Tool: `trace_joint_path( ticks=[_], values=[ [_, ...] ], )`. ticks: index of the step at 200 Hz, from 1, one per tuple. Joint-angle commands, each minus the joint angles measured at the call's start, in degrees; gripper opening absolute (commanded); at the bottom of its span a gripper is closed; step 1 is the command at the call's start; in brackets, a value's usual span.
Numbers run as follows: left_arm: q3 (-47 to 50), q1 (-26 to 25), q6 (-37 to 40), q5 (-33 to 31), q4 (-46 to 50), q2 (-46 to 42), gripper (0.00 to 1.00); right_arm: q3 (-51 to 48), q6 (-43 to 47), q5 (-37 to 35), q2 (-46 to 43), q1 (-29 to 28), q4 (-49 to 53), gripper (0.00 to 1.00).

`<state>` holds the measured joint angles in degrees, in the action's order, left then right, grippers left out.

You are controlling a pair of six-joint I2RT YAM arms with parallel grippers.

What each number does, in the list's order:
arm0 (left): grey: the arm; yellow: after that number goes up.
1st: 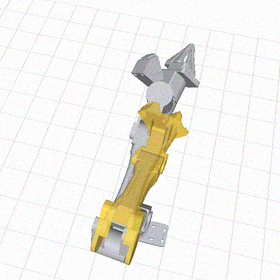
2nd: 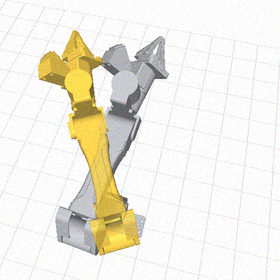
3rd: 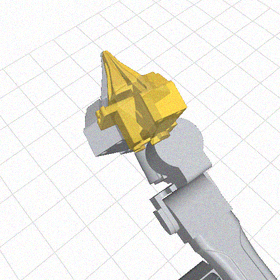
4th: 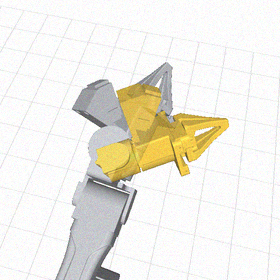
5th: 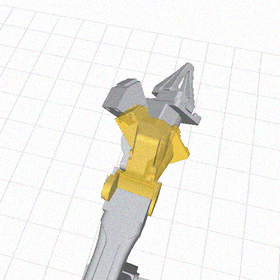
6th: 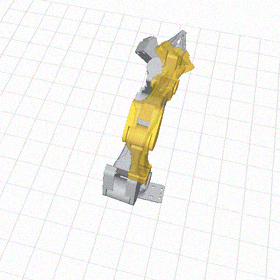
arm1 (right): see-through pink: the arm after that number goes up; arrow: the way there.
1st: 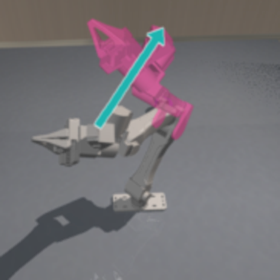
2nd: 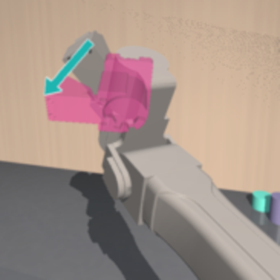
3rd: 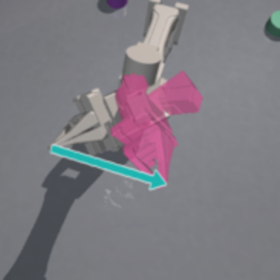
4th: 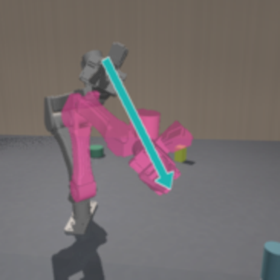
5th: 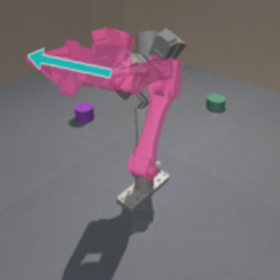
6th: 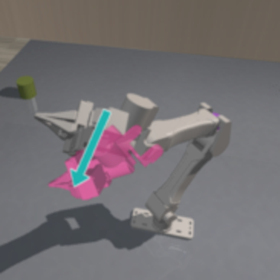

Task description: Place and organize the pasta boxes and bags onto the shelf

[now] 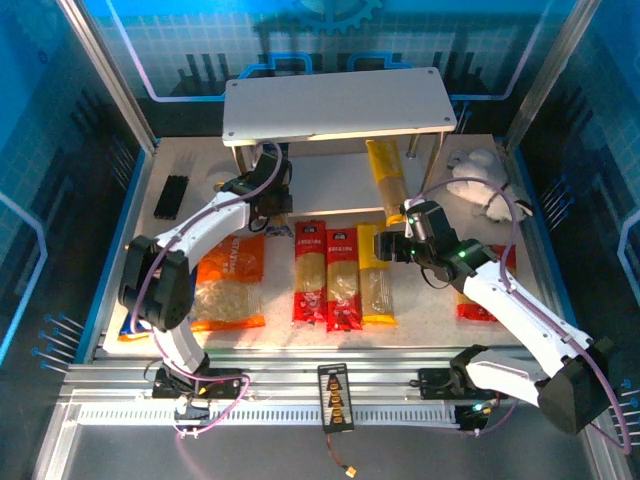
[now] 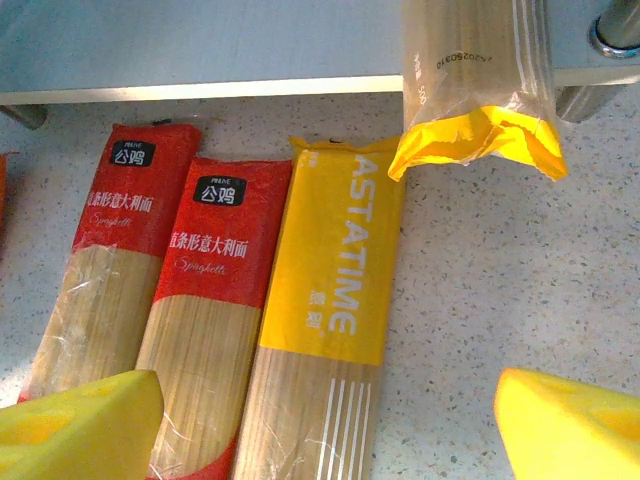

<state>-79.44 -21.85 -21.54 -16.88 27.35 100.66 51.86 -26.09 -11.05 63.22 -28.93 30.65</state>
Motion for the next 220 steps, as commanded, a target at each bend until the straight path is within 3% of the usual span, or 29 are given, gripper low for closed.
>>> trace_joint_path(
  ticks=[1, 168, 180, 206, 220],
  values=[
    [-5.2, 0.8, 1.0, -3.9, -6.2, 2.0, 0.02, 2.1, 0.3, 0.7, -0.8, -0.7, 1.5, 0.87],
    [-12.1, 0.8, 3.1, -9.2, -7.6, 11.5, 0.05, 0.4, 0.5, 0.6, -1.5, -0.8, 1.3, 0.87],
    [-12.1, 0.9, 3.1, -9.3, -7.4, 11.7, 0.11, 0.2, 0.5, 0.6, -1.5, -0.8, 1.4, 0.87],
    [-11.7, 0.9, 3.3, -9.3, -6.9, 11.8, 0.4, 0.3, 0.4, 0.7, -1.5, -0.8, 1.5, 0.87],
    [-11.6, 1.0, 3.4, -9.2, -6.9, 11.9, 0.47, 0.3, 0.4, 0.8, -1.6, -0.8, 1.5, 0.87]
  ],
)
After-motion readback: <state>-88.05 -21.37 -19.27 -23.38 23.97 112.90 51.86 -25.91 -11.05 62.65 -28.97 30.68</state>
